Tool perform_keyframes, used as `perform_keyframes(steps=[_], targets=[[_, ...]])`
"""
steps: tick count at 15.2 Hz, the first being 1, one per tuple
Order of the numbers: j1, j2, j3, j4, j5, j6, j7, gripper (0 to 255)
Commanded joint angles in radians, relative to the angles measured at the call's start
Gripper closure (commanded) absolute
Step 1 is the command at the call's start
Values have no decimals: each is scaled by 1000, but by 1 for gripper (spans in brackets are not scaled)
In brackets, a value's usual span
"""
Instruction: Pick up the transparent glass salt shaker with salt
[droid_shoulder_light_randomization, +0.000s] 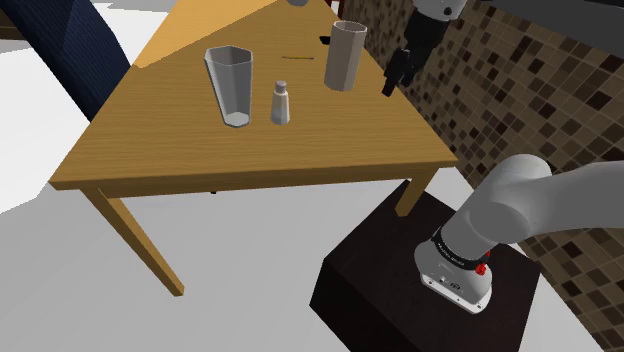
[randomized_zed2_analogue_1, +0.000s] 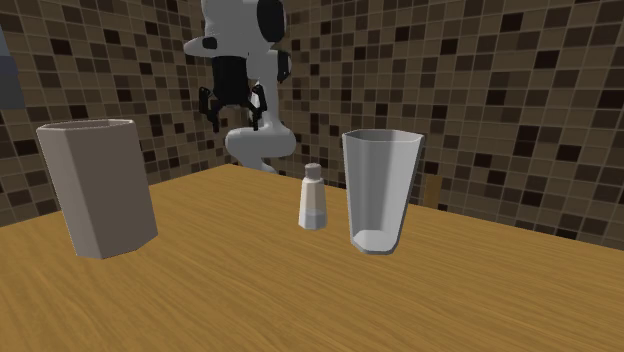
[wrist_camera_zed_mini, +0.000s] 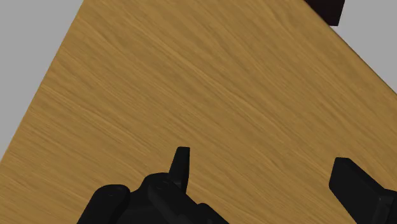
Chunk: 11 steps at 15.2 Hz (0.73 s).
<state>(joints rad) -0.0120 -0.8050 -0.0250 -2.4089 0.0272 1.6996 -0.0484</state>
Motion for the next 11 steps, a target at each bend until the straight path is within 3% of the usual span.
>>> perform_keyframes(steps=[1, 11], targets=[[0, 0, 0, 0, 0, 0, 0, 0], [38, 369, 130, 277, 81, 48, 192, 0]])
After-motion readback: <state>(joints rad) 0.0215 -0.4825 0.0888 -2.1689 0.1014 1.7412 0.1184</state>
